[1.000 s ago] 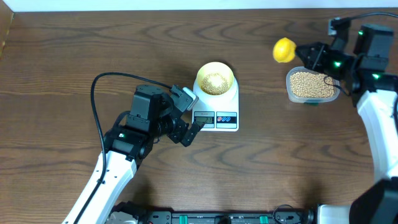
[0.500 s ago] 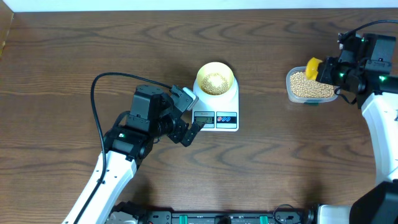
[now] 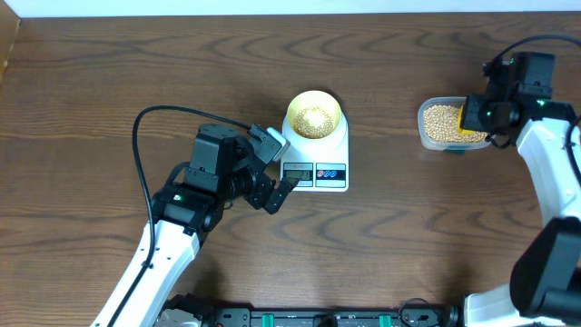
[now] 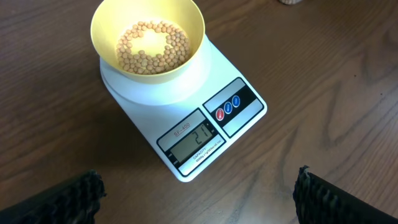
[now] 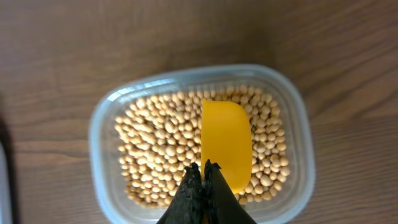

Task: Scoop item into bowl and weigh 50g on scale
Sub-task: 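Carry the empty yellow scoop right back to the soybean tub, then dip the yellow scoop into the soybeans with the right gripper, then drag the scoop through the soybeans and lift it out filled, then carry the filled scoop left over the yellow bowl on the scale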

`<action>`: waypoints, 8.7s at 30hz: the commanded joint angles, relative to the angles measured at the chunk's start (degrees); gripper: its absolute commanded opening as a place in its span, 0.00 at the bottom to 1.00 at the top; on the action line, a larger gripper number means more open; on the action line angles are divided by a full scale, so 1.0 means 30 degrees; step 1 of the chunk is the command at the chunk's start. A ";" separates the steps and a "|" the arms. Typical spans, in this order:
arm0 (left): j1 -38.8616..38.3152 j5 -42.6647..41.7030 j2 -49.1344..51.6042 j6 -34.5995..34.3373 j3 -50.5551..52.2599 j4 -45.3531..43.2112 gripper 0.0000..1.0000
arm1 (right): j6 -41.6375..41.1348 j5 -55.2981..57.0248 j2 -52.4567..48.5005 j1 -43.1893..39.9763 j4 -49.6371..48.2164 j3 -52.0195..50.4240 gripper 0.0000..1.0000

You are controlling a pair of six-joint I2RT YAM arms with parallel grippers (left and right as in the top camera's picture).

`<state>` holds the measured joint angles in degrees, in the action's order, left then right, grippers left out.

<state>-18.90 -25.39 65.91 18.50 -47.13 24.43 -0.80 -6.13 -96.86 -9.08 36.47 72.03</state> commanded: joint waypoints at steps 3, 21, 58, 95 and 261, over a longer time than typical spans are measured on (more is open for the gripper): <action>0.0058 -0.0182 0.0109 0.0386 0.0284 0.0051 1.00 | 0.0583 0.0291 -0.1239 0.0226 0.0175 0.0087 0.01; 0.0058 -0.0182 0.0109 0.0393 0.0284 0.0051 1.00 | 0.0386 -0.4240 -0.1639 -0.0459 0.0510 0.0087 0.01; 0.0058 -0.0182 0.0109 0.0393 0.0284 0.0051 1.00 | -0.1304 -0.7810 -0.1763 -0.2630 0.0991 -0.1479 0.01; 0.0058 -0.0182 0.0109 0.0393 0.0284 0.0051 1.00 | -0.2812 -1.0163 -0.1829 -0.4189 0.0532 -0.2229 0.01; 0.0058 -0.0182 0.0109 0.0393 0.0284 0.0051 1.00 | -0.7898 -2.3948 -0.1829 -0.1909 -0.6528 -0.3942 0.01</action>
<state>-18.90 -25.39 65.91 18.50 -47.13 24.43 -18.52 -77.12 -101.65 -16.45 19.00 60.23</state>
